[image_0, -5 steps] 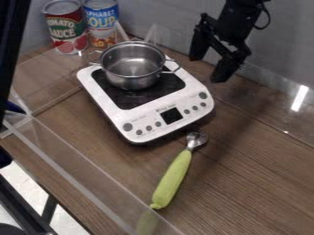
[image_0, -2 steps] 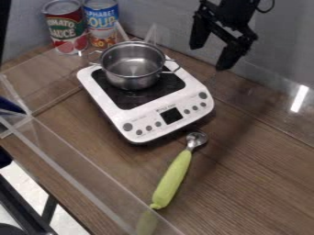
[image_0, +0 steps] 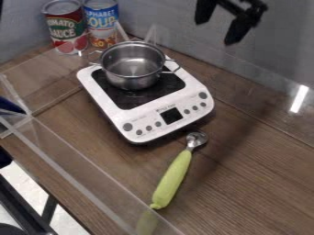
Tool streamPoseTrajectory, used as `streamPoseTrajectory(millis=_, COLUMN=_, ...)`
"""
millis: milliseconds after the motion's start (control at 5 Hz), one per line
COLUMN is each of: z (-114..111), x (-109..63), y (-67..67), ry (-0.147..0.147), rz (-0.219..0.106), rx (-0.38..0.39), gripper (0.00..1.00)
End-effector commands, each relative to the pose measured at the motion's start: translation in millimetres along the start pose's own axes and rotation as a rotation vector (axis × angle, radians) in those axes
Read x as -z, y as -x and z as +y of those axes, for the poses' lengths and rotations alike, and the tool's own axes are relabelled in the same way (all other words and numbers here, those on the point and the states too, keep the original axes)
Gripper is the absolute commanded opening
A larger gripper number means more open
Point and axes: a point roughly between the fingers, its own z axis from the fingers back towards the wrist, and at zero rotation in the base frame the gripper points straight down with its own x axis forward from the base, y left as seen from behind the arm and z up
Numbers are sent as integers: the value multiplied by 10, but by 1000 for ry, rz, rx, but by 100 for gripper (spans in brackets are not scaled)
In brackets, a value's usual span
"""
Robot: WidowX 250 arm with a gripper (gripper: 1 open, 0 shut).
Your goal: Put silver pot on the white and black stove top
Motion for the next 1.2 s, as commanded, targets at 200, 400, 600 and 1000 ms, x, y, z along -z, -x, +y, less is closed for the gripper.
streamPoseTrajectory(millis=200, z=631, x=-582, y=-12, ry=-22, rz=-104, rx=-52, gripper=100)
streamPoseTrajectory(millis=400, z=615, x=-632, y=-30, ry=-7, rz=-106, rx=-41, gripper=100)
streamPoseTrajectory(millis=600, z=505, x=-621, y=29, ry=7, rz=-108, rx=28, gripper=100)
streamPoseTrajectory(millis=1000, z=289, x=-729, y=77, ry=25, rz=-117, rx=146, gripper=100)
